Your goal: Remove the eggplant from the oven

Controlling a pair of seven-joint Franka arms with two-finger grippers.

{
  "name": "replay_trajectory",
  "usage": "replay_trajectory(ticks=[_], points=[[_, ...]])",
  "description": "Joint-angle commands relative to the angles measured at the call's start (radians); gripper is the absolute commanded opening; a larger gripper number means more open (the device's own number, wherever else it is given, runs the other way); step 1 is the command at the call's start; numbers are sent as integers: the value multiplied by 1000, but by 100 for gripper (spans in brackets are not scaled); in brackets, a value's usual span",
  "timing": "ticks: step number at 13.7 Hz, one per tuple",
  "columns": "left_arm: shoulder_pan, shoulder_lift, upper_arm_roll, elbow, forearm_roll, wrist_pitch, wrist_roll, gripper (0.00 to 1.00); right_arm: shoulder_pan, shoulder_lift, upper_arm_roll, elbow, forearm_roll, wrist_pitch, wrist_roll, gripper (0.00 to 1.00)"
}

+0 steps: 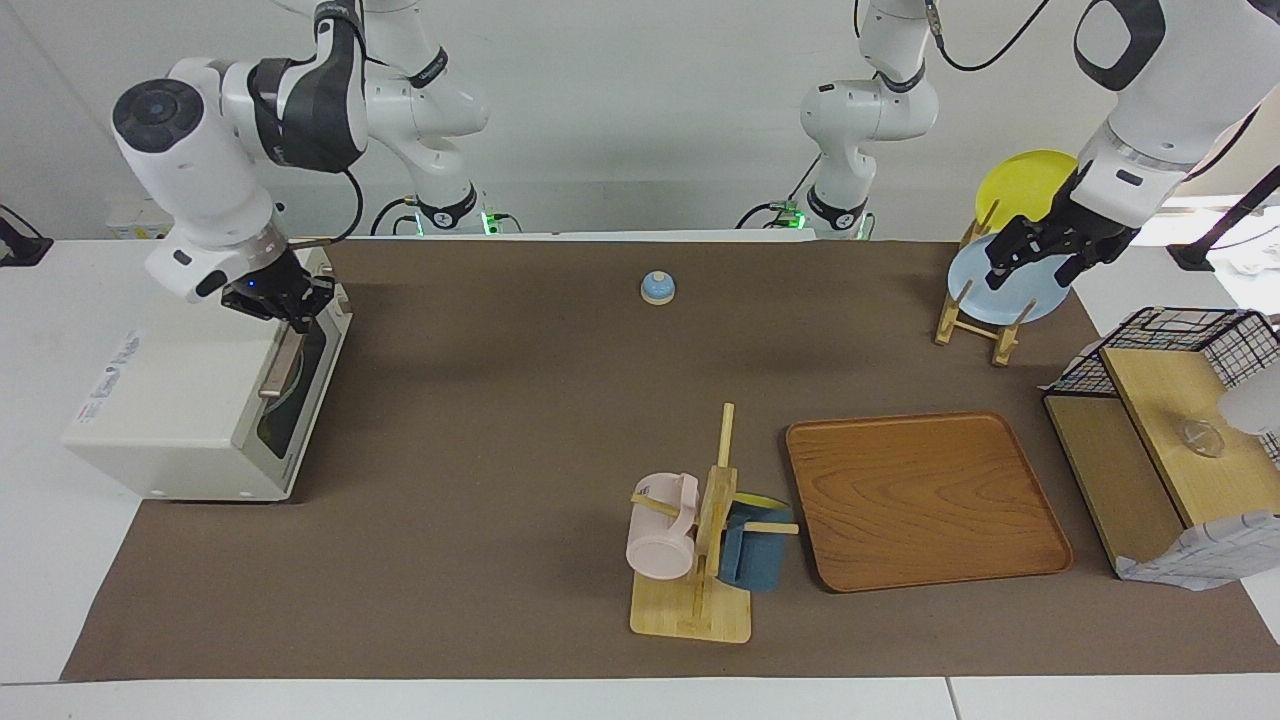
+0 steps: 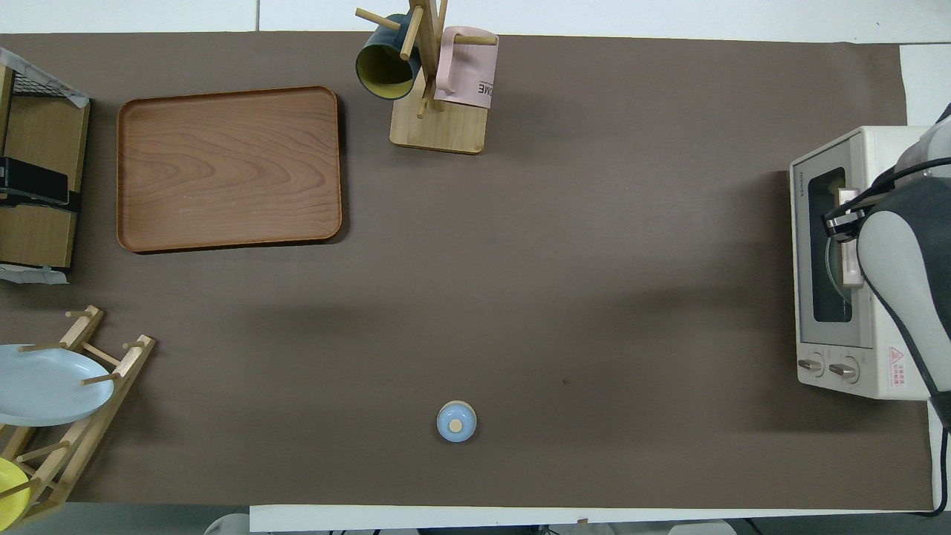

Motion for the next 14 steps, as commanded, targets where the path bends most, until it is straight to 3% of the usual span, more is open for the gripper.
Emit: replay_trajectory(ticks=[1, 4, 8, 14], points=[[4, -14, -3, -13, 11, -10, 16, 100, -11, -4, 5, -15, -40, 37, -47, 0], [4, -14, -1, -13, 11, -10, 16, 100, -43, -2, 5, -39, -41, 46, -106, 0], [4, -14, -1, -13, 11, -10, 16, 100, -43, 4, 6, -118, -40, 150, -97, 0], [4, -14, -1, -13, 11, -10, 16, 100, 23, 68, 6, -121, -12, 199, -58, 0]])
